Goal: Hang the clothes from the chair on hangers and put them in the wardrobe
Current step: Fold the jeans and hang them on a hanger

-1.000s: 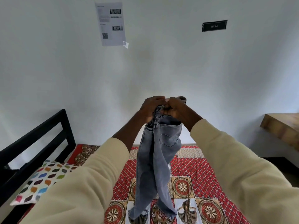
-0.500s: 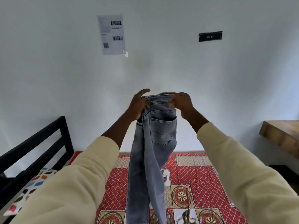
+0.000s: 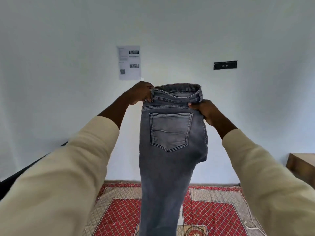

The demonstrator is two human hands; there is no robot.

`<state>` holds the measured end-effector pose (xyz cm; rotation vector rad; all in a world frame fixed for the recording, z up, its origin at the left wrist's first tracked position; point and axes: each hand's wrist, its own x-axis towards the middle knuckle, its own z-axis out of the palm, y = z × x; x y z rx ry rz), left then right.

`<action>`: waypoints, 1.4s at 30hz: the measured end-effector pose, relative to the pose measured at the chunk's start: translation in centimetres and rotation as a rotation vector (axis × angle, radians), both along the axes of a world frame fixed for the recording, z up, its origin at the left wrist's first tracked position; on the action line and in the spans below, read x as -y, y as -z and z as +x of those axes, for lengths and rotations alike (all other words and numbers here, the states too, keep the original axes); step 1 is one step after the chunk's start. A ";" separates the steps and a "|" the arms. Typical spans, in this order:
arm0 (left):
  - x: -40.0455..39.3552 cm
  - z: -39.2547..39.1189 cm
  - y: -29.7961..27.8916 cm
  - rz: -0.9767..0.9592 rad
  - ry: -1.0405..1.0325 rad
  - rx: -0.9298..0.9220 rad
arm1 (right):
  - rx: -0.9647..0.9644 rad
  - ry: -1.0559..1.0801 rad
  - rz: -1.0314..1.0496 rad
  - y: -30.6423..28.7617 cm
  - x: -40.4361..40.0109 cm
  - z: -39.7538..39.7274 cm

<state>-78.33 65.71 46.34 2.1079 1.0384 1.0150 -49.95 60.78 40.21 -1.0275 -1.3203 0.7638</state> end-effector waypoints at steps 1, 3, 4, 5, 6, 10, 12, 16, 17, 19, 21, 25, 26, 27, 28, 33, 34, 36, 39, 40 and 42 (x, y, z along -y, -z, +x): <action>0.1 -0.2 0.2 0.016 -0.005 -0.063 | 0.069 0.033 -0.010 -0.3 0.1 0.1; 0.0 -1.0 0.7 -0.031 0.024 0.063 | 0.021 -0.012 0.035 -0.8 -0.3 0.7; -0.1 -1.4 0.9 -0.065 0.051 0.171 | -0.051 -0.043 0.056 -0.7 -0.4 1.0; 0.1 -1.8 0.9 -0.086 0.062 0.207 | -0.057 -0.036 0.042 -0.7 -0.3 0.9; 0.2 -1.7 1.1 -0.093 0.041 0.162 | -0.013 0.006 0.012 -0.1 -0.5 1.1; 0.4 -0.2 2.3 -0.077 -0.161 -0.220 | 0.026 0.007 0.027 1.8 -0.8 -0.2; 0.4 0.2 3.1 0.023 -0.265 -0.489 | -0.028 -0.072 0.038 2.8 -1.0 -0.8; 0.2 1.6 4.9 0.150 -0.292 -0.659 | -0.126 -0.198 -0.015 4.8 -0.9 -1.9; -0.1 2.0 5.1 0.143 -0.271 -0.613 | -0.144 -0.221 -0.024 5.2 -0.7 -2.1; 0.0 2.6 5.5 0.026 -0.146 -0.514 | -0.188 -0.258 -0.037 5.8 -0.7 -2.4; 0.1 3.1 5.8 -0.057 -0.050 -0.403 | -0.202 -0.259 -0.038 6.2 -0.6 -2.2; -0.6 4.0 6.2 0.226 -0.093 -0.365 | -0.202 -0.283 -0.028 6.1 -0.2 -1.8; -0.5 4.5 6.0 0.265 -0.088 -0.340 | -0.209 -0.271 -0.028 6.3 -0.2 -1.6; -0.4 5.0 5.8 0.289 -0.085 -0.316 | -0.215 -0.260 -0.024 6.5 -0.2 -1.3; -0.3 5.7 5.6 0.275 -0.073 -0.303 | -0.224 -0.248 -0.020 6.7 -0.3 -1.1; 0.6 9.4 6.8 0.146 0.003 -0.446 | -0.253 -0.208 -0.005 8.0 0.0 -0.2; 0.5 9.9 7.2 0.184 -0.008 -0.454 | -0.251 -0.198 -0.002 8.3 0.2 -0.1; 0.4 10.1 7.3 0.226 0.010 -0.403 | -0.189 -0.140 0.011 8.6 0.7 0.4; 0.5 10.0 6.8 0.216 0.104 -0.348 | -0.055 -0.134 -0.021 9.7 2.0 2.2; 0.7 9.8 6.6 0.197 0.131 -0.321 | -0.009 -0.173 -0.056 10.6 2.6 3.0; 0.9 9.3 6.1 0.172 0.139 -0.273 | 0.061 -0.266 -0.183 13.4 3.6 4.7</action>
